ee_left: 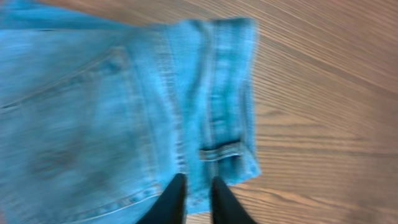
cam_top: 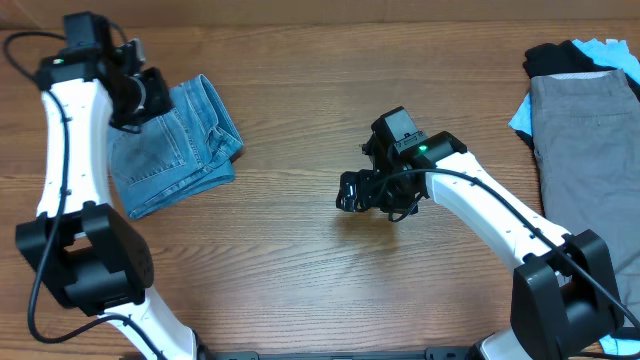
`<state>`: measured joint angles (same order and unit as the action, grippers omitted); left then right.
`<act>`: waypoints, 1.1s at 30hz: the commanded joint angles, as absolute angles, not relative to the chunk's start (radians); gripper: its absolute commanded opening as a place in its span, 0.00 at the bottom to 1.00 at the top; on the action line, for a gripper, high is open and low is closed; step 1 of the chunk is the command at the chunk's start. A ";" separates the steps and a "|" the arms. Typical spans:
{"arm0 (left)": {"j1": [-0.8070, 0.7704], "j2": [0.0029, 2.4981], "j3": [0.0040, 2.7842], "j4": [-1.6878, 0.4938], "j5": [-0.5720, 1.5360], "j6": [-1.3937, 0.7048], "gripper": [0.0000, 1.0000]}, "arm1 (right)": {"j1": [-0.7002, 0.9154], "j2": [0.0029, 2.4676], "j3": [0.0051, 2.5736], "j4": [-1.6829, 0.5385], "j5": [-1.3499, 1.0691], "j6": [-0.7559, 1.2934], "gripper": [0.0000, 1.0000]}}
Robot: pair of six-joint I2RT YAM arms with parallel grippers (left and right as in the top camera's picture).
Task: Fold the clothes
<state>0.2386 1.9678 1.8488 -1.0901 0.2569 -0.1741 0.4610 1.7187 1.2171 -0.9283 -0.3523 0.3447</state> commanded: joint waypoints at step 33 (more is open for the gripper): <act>0.482 2.044 1.863 -1.048 0.495 -0.144 0.04 | 0.467 1.715 1.212 -0.986 -0.361 0.367 0.99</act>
